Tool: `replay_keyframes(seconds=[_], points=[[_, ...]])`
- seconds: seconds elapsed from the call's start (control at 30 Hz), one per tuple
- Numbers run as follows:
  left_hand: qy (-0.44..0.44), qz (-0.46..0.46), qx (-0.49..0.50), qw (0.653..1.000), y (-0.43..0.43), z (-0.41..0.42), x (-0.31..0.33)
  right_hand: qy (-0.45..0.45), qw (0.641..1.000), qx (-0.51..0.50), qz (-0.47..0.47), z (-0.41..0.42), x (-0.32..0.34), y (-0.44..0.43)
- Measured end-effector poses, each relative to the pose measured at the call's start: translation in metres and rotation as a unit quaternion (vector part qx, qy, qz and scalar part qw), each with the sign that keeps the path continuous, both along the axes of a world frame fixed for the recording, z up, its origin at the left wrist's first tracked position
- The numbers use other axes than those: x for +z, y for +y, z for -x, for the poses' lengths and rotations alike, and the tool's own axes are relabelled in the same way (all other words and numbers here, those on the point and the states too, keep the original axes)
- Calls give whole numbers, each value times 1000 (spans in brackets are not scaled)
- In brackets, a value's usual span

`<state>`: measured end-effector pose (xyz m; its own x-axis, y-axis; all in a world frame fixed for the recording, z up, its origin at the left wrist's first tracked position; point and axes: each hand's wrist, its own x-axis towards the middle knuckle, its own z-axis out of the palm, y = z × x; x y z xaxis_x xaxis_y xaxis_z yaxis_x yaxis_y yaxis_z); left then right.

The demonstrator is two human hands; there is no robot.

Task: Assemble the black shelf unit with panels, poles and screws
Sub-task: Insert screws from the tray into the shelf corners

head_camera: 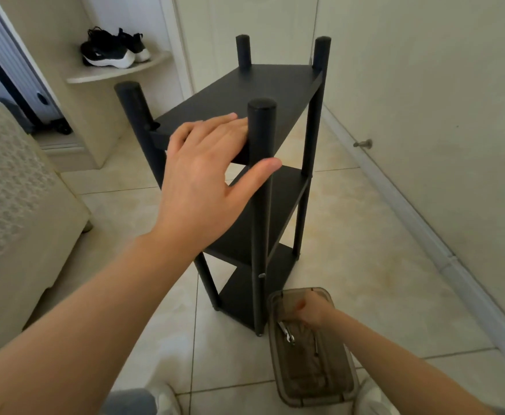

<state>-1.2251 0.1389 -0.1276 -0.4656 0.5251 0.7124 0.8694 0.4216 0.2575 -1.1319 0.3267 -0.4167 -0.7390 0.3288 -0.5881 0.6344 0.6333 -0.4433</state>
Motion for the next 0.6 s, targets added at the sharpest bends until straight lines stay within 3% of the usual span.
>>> replay_keyframes(seconds=[0.37,0.47,0.6], points=[[4,-9,0,1000,7,-4,-2,-82,990,91,-63,-6,-75,4],[5,-15,-4,1000,10,-5,-3,-34,988,134,-63,-7,-91,9],[2,-19,-3,1000,11,-6,-3,30,966,210,-145,-3,-100,14]])
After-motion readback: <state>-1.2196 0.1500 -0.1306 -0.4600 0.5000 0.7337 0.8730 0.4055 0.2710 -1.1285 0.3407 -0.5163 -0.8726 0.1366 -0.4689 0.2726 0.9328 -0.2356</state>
